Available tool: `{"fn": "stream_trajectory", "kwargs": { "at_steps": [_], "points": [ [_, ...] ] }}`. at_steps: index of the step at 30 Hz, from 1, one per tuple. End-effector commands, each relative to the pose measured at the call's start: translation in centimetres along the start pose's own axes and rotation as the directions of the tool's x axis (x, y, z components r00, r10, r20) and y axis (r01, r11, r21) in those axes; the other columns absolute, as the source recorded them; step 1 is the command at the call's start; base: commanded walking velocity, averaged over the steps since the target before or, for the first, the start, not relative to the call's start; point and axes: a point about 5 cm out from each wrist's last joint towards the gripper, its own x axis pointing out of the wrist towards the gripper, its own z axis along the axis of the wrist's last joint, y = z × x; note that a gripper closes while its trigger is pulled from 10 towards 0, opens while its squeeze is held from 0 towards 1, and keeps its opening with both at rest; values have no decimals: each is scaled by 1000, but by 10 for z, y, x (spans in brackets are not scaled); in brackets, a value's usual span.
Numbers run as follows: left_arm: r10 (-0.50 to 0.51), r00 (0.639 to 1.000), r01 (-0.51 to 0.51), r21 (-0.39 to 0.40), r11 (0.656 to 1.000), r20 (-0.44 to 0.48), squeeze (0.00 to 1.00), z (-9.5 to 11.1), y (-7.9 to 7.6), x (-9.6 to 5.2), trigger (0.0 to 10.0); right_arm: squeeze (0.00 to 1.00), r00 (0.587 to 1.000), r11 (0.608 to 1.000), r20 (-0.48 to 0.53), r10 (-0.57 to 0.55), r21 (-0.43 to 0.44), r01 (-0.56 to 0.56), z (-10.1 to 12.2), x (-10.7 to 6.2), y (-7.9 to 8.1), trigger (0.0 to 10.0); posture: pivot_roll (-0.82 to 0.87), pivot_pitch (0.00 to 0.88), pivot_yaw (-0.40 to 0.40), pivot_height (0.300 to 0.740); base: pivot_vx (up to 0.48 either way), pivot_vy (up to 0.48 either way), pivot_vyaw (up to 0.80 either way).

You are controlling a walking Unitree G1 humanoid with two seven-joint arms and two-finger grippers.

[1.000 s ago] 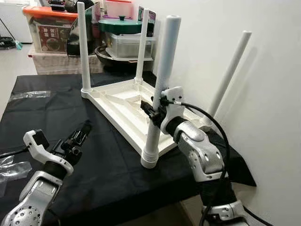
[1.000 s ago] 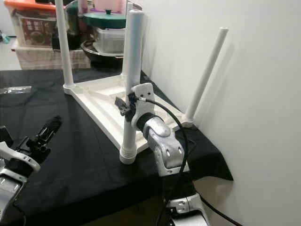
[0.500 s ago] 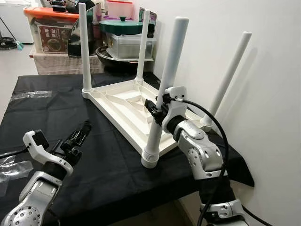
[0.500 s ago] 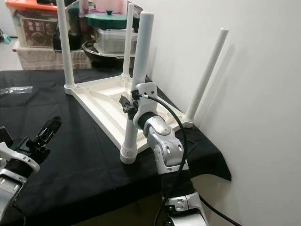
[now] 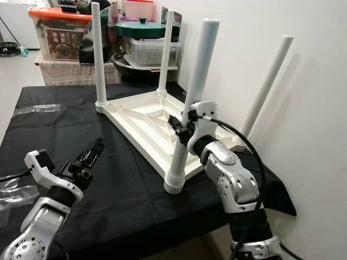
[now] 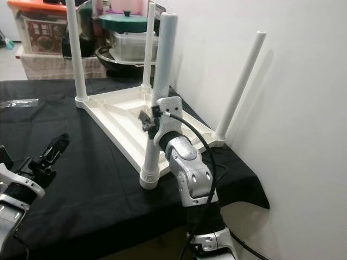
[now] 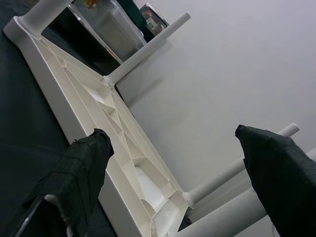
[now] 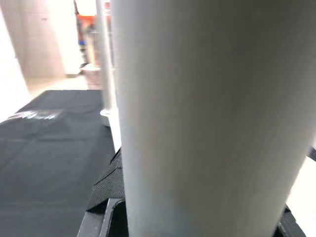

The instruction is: Building children table

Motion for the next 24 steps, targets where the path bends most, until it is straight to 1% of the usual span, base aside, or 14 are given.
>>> {"fn": "stream_trajectory", "kwargs": {
  "at_steps": [1,4,11,13,15,19,24],
  "points": [
    [-7,1000,7,0,1000,-12,0,-2,0,3,10000,0,823,965,-511,-248,-54,257,-106,-25,-41,10000,53,0,-98,740,0,0,0],
    [-9,1000,9,1,1000,-13,0,-2,0,2,10000,0,817,952,-496,-294,-76,297,-104,-26,-43,10000,55,0,-98,740,0,0,0],
    [-6,1000,6,5,1000,-13,0,-1,1,2,10000,0,815,941,-476,-330,-93,327,-100,-28,-42,10000,57,0,-98,740,0,0,0],
    [-4,1000,4,6,1000,-13,0,-1,1,1,10000,0,821,930,-440,-363,-122,345,-95,-29,-43,10000,55,0,-98,740,0,0,0],
    [-4,1000,4,6,1000,-13,0,-1,1,1,10000,0,821,930,-440,-363,-122,345,-95,-29,-43,10000,55,0,-98,740,0,0,0],
    [-2,1000,2,5,1000,-14,0,-1,2,1,10000,0,819,915,-409,-402,-139,380,-92,-31,-45,10000,52,0,-97,740,0,0,0],
    [-2,1000,2,5,1000,-16,0,-1,2,1,10000,0,816,906,-398,-420,-136,400,-90,-32,-45,10000,51,0,-95,740,0,0,0]
  ]
}}
